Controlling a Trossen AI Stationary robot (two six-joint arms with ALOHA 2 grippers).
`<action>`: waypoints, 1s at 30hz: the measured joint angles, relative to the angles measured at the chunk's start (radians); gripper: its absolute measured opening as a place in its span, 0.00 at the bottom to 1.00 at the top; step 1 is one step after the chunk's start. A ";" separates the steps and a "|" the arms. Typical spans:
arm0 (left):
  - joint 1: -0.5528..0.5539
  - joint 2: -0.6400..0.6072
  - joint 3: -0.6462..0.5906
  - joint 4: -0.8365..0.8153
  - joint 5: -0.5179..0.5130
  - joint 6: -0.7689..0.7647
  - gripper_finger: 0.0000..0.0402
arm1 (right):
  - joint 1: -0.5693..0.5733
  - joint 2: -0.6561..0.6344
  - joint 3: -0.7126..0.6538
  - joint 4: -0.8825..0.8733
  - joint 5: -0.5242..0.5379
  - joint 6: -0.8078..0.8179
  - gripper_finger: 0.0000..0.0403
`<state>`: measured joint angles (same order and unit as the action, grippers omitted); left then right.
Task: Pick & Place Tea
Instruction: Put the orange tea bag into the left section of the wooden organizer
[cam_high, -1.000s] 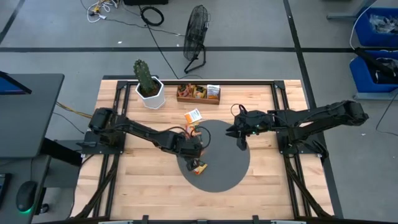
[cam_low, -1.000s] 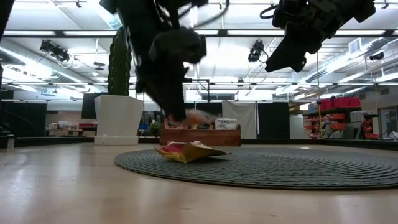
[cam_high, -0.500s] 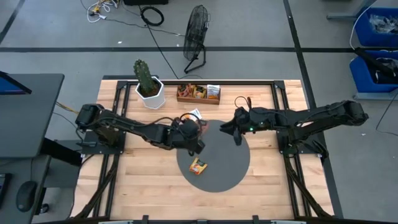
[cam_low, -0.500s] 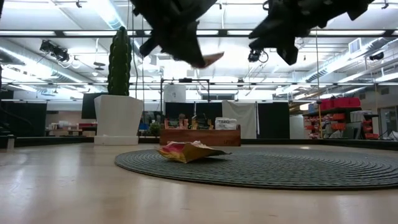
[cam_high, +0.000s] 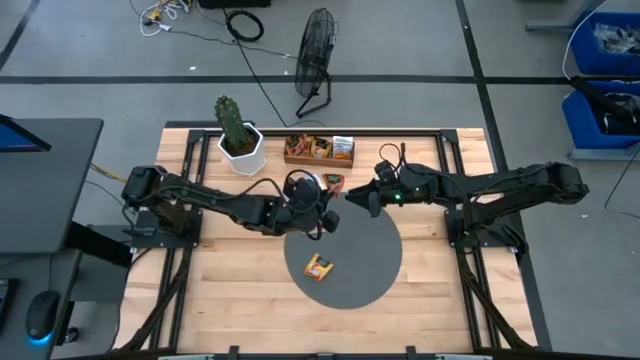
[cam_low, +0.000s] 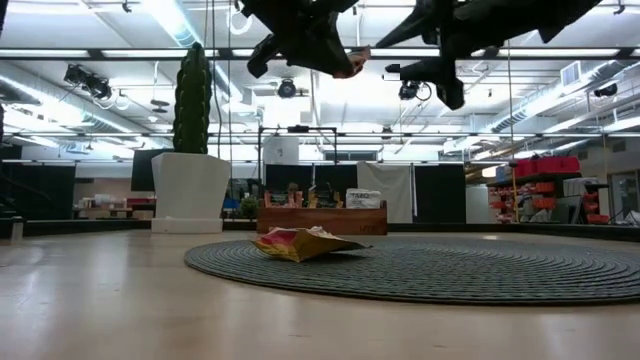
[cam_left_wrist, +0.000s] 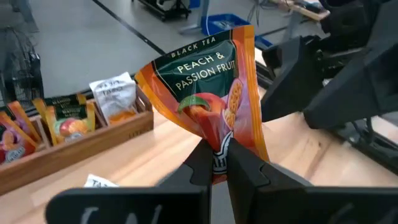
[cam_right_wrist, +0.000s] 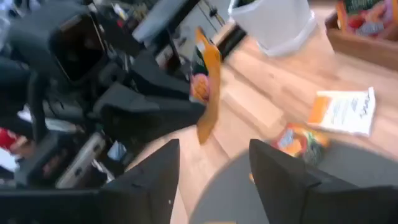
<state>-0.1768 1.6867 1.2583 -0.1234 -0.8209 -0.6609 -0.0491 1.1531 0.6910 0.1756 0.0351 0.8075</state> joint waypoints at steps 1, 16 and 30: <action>0.005 0.000 0.000 0.003 -0.002 0.000 0.07 | -0.004 0.007 0.000 0.025 0.001 0.000 0.50; 0.035 0.000 0.000 0.009 -0.002 0.003 0.07 | -0.073 0.091 0.000 0.148 0.005 0.052 0.43; 0.053 0.000 0.000 0.022 0.000 0.003 0.07 | -0.090 0.115 0.000 0.203 0.000 0.075 0.30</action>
<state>-0.1235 1.6867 1.2587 -0.1013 -0.8210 -0.6582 -0.1389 1.2678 0.6910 0.3786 0.0351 0.8820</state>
